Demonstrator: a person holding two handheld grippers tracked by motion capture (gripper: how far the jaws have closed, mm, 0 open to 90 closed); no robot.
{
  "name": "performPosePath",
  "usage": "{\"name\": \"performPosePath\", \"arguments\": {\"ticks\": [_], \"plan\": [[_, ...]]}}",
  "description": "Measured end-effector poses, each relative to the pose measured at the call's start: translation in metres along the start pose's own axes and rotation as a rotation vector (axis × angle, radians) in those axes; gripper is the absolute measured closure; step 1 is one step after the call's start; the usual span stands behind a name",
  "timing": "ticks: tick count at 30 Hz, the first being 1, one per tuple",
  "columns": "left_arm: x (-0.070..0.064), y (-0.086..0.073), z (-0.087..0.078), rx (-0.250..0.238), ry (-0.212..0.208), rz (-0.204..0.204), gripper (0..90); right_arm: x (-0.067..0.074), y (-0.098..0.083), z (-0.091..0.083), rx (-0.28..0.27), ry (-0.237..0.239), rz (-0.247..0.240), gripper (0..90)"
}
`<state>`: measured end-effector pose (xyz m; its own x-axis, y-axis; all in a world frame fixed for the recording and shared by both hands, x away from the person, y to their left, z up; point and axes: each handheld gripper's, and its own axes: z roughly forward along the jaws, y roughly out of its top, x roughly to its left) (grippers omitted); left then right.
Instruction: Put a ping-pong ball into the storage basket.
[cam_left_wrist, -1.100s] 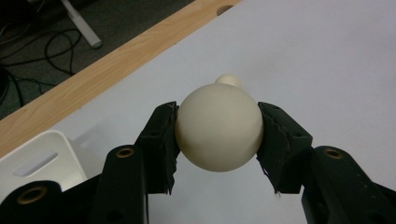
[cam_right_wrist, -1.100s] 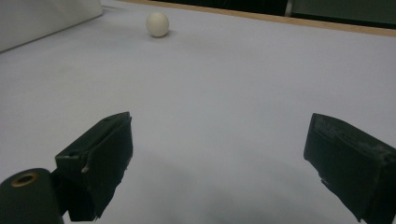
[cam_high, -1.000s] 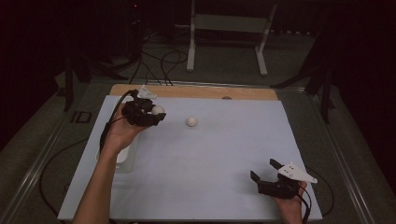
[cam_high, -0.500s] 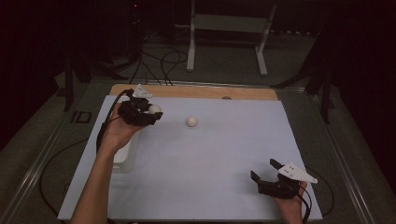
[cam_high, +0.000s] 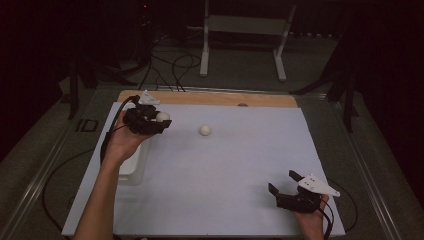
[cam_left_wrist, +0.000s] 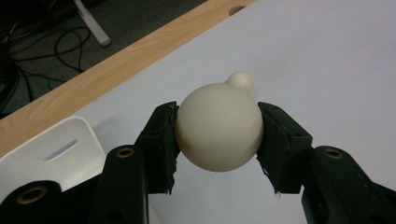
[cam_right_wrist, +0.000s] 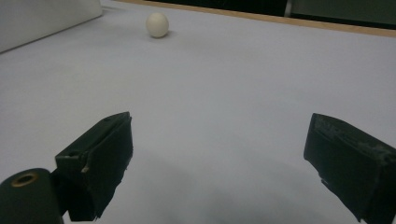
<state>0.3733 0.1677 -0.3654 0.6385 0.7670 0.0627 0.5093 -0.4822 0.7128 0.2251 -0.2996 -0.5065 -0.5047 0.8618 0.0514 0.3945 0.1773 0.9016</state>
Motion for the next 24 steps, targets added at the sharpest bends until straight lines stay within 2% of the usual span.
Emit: {"name": "performPosePath", "arguments": {"ticks": [24], "plan": [[0.0087, -0.0067, -0.0067, 0.003, 0.023, -0.018, 51.2, 0.0000, -0.0002, 0.0003, 0.002, 0.000, 0.003, 7.6]]}}
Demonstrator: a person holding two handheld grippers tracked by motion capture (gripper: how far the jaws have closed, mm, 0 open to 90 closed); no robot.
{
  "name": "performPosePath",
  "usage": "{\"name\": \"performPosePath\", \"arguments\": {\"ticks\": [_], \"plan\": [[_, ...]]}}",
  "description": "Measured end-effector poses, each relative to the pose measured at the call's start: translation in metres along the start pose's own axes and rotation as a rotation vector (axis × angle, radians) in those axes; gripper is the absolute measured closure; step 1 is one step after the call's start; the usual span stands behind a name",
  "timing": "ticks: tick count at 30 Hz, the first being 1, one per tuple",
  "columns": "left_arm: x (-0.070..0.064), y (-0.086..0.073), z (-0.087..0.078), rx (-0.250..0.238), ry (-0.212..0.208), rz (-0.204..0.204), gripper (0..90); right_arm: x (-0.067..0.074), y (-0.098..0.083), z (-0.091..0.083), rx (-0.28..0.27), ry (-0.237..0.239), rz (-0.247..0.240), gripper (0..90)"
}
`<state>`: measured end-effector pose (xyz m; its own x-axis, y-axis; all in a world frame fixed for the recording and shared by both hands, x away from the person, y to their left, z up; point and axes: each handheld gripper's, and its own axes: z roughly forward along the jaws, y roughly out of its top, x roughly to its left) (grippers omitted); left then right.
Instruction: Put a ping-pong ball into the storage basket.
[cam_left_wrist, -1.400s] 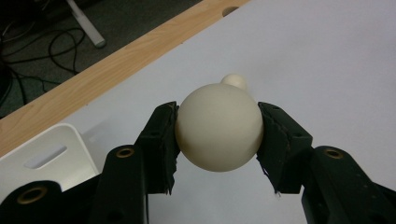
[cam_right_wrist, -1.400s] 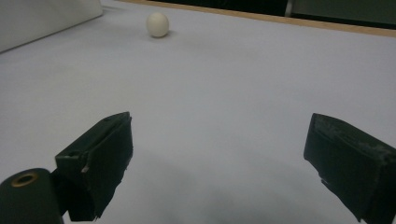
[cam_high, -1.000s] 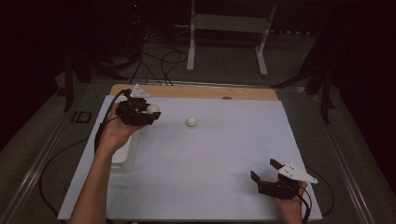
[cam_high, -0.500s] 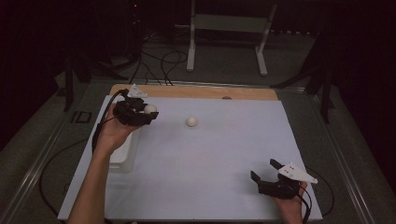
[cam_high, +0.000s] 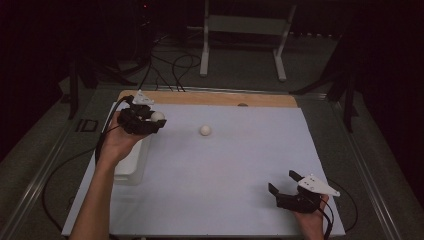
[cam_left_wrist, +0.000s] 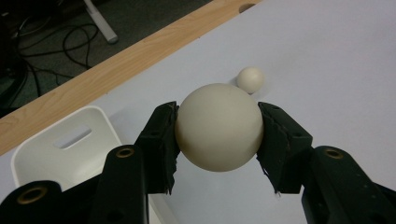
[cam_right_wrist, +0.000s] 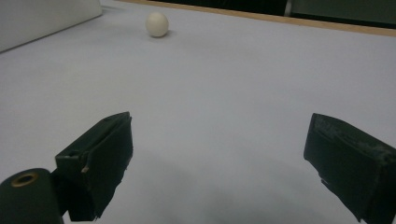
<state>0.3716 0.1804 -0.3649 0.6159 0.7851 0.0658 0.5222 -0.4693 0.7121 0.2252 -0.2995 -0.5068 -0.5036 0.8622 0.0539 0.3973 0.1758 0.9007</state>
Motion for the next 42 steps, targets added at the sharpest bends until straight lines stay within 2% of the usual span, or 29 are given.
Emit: {"name": "performPosePath", "arguments": {"ticks": [42], "plan": [[0.020, -0.016, -0.015, 0.001, 0.049, -0.036, 51.2, 0.000, 0.000, 0.000, 0.001, -0.002, 0.003, 7.6]]}}
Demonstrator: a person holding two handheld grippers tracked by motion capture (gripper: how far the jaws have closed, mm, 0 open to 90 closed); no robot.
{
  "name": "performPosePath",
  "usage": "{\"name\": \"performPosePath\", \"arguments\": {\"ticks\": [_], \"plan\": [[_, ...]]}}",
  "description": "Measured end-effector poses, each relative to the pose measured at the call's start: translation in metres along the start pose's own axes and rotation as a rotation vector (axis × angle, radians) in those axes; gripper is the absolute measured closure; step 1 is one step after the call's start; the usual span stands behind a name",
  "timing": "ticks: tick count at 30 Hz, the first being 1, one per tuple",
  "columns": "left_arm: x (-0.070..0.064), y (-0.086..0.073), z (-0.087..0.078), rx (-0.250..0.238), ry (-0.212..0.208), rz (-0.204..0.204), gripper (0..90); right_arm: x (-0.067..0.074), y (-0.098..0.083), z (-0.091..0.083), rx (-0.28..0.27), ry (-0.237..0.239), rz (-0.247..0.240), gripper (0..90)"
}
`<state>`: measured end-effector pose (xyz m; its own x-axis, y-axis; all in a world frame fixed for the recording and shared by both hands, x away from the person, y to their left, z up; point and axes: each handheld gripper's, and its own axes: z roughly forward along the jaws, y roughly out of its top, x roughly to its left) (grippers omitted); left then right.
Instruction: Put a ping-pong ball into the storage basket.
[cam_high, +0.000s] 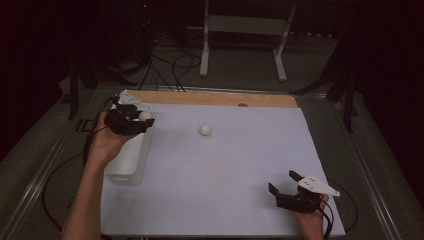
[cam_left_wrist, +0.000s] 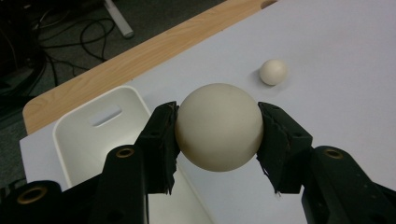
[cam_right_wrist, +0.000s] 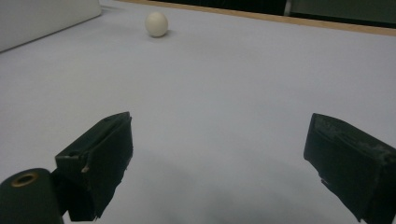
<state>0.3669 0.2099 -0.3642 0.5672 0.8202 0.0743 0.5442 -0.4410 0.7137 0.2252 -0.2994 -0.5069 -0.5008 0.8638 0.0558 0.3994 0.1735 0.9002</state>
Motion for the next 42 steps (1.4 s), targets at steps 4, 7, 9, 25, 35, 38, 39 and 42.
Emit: {"name": "performPosePath", "arguments": {"ticks": [4, 7, 9, 25, 35, 38, 39, 42], "plan": [[0.001, -0.001, 0.000, 0.003, 0.005, -0.004, 51.1, 0.000, 0.000, 0.000, 0.000, -0.001, -0.001, 7.6], [0.005, -0.005, -0.002, 0.011, 0.011, -0.007, 51.2, 0.000, 0.000, 0.000, 0.000, -0.001, 0.000, 7.7], [0.005, -0.006, -0.002, 0.010, 0.013, -0.009, 51.2, 0.000, 0.000, 0.000, 0.000, 0.000, 0.000, 7.6], [0.012, -0.012, -0.005, 0.019, 0.029, -0.023, 51.1, 0.000, 0.000, 0.000, 0.000, -0.001, 0.000, 7.6], [0.015, -0.017, -0.004, 0.033, 0.036, -0.027, 51.1, 0.000, 0.000, 0.000, -0.001, 0.000, -0.001, 7.6], [0.016, -0.018, -0.004, 0.037, 0.038, -0.029, 51.1, 0.000, 0.000, 0.000, -0.001, -0.001, 0.001, 7.6], [0.016, -0.018, -0.004, 0.037, 0.038, -0.029, 51.1, 0.000, 0.000, 0.000, -0.001, -0.001, 0.001, 7.6], [0.017, -0.020, -0.003, 0.041, 0.046, -0.033, 51.1, 0.000, 0.000, 0.000, 0.000, -0.001, 0.001, 7.7]]}}
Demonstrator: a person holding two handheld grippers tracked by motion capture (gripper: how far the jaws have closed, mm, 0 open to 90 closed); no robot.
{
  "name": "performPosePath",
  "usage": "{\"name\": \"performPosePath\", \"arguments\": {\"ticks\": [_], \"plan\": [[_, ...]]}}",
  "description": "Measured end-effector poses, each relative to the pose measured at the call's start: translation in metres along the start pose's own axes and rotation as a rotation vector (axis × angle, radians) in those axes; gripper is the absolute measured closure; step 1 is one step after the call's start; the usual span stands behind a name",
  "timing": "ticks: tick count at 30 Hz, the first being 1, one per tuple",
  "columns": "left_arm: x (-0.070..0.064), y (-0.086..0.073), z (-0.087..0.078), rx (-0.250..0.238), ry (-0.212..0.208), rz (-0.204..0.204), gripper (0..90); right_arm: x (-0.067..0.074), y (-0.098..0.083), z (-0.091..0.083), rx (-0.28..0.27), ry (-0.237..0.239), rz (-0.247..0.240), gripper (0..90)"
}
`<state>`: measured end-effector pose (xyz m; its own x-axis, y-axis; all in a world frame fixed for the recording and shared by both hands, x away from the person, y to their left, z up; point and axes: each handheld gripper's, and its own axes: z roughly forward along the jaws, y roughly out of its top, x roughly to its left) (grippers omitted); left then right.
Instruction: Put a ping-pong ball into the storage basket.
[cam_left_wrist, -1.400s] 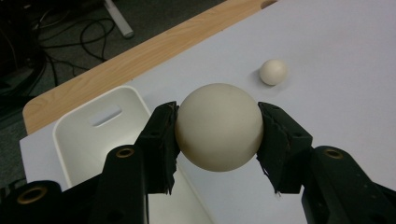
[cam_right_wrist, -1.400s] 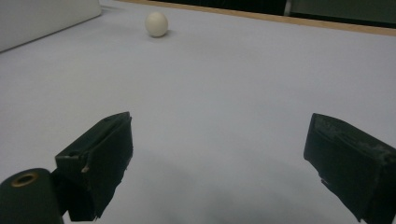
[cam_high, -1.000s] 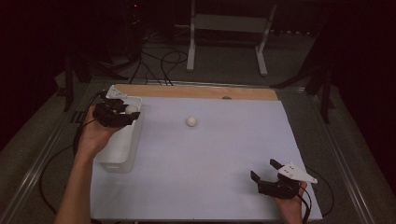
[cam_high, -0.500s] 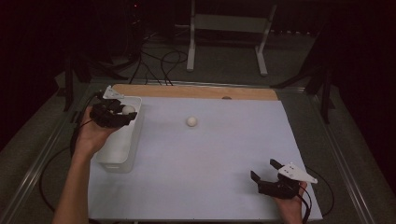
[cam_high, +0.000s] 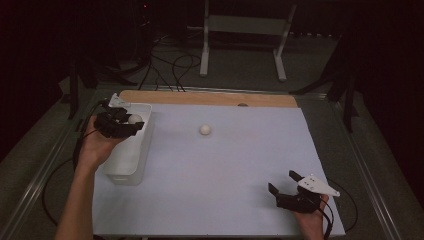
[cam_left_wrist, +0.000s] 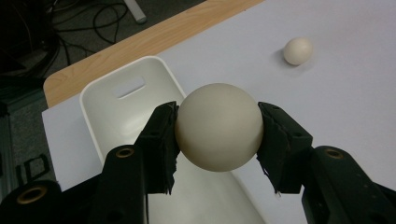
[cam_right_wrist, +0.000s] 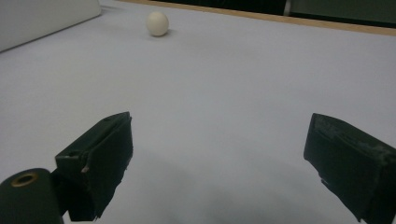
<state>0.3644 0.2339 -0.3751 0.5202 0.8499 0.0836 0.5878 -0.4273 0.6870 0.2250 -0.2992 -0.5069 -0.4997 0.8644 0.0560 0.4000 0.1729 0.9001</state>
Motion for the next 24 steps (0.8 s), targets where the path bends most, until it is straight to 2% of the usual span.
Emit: {"name": "performPosePath", "arguments": {"ticks": [9, 24], "plan": [[0.003, -0.005, 0.002, 0.024, 0.024, 0.002, 51.0, 0.000, 0.000, 0.000, 0.001, 0.001, -0.002, 7.6], [0.013, -0.017, 0.001, 0.033, 0.044, -0.027, 50.9, -0.001, 0.000, 0.001, 0.003, -0.002, -0.002, 7.6]]}}
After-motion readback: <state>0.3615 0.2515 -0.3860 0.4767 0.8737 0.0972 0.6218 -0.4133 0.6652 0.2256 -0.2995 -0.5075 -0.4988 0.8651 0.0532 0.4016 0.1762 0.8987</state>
